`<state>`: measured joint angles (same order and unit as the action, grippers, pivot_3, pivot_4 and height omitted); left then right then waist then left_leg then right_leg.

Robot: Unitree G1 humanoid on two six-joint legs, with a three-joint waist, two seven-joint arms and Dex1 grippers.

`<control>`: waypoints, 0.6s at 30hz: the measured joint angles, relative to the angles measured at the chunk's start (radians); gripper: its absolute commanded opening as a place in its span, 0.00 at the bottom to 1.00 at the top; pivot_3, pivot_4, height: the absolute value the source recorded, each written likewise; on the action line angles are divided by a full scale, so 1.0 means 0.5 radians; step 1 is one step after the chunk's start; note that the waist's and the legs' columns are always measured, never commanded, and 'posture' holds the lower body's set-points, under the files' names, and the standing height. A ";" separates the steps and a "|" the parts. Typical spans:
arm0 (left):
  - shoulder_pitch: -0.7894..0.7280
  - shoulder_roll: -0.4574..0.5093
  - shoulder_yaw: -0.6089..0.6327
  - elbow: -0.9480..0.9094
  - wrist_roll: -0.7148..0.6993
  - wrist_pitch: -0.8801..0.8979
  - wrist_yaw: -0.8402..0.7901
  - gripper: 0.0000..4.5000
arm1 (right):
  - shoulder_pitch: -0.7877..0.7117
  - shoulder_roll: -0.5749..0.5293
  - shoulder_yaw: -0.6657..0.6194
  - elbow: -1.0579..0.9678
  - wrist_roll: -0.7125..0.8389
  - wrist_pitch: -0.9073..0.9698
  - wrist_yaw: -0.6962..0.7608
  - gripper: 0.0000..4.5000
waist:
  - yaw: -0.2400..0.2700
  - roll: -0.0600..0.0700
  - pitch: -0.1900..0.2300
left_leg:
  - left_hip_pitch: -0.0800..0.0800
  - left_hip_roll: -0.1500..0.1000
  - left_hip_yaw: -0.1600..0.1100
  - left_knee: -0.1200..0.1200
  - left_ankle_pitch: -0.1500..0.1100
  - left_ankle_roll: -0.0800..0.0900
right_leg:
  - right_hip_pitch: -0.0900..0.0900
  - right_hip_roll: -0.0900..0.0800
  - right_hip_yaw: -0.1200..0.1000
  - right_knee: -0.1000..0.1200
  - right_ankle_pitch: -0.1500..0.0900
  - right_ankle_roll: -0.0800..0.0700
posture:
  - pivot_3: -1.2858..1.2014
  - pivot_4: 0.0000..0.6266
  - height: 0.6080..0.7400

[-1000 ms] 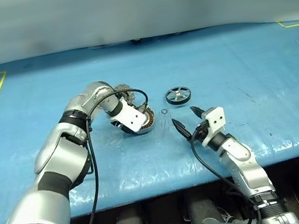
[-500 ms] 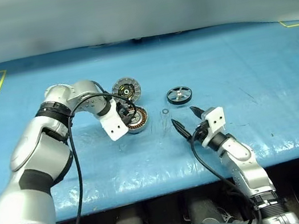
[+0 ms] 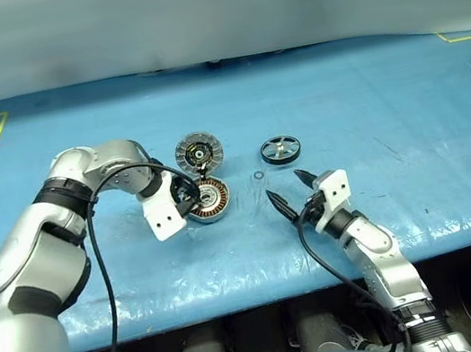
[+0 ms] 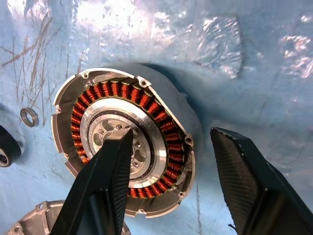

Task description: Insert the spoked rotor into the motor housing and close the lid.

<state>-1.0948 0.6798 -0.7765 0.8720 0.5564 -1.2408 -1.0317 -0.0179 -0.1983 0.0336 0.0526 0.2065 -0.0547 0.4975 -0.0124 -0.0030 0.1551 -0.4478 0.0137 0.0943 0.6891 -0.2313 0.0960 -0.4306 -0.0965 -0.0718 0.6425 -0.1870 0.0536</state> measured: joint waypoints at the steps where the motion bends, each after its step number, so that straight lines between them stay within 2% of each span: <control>1: 0.024 0.018 0.001 -0.045 -0.036 0.018 -0.030 0.58 | -0.004 0.000 0.001 0.001 0.000 0.000 0.003 1.00 | 0.001 0.000 0.000 | 0.001 0.000 0.000 0.000 0.000 0.000 | 0.000 0.000 0.000 0.000 0.000 0.000 | 0.52 0.24 1.00; 5: 0.091 0.068 0.014 -0.175 -0.110 0.078 -0.096 0.58 | -0.028 0.000 0.003 0.002 0.000 0.002 0.012 1.00 | 0.002 0.000 0.000 | 0.004 0.000 0.000 0.001 0.000 0.000 | 0.000 0.000 0.000 0.000 0.000 0.001 | 0.52 0.24 1.00; 8: 0.129 0.074 0.036 -0.231 -0.116 0.168 -0.123 0.73 | -0.041 0.000 0.019 0.002 0.000 0.004 0.023 1.00 | 0.002 0.000 0.000 | 0.004 0.000 0.000 0.001 0.001 -0.001 | 0.001 0.001 0.000 0.001 0.000 0.001 | 0.52 0.24 1.00; 11: 0.169 0.088 0.049 -0.276 -0.127 0.248 -0.138 0.93 | -0.044 0.000 0.042 0.007 0.000 0.006 0.043 1.00 | 0.004 0.000 0.000 | 0.003 0.000 0.001 0.001 0.001 -0.001 | 0.002 0.001 0.000 0.001 0.000 0.001 | 0.52 0.24 1.00; 18: 0.235 0.162 0.165 -0.397 -0.421 0.457 -0.296 0.93 | -0.061 0.003 0.058 0.023 0.001 0.007 0.054 1.00 | 0.001 0.000 0.000 | 0.003 0.000 0.001 0.001 0.001 -0.001 | 0.001 0.001 0.001 0.001 0.000 0.001 | 0.52 0.24 1.00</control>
<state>-0.9774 0.7606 -0.6938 0.6737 0.3461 -1.0123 -1.1796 -0.0483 -0.1968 0.0624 0.0643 0.2070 -0.0511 0.5246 -0.0118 -0.0028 0.1551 -0.4461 0.0138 0.0947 0.6898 -0.2309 0.0953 -0.4301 -0.0961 -0.0712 0.6429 -0.1869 0.0542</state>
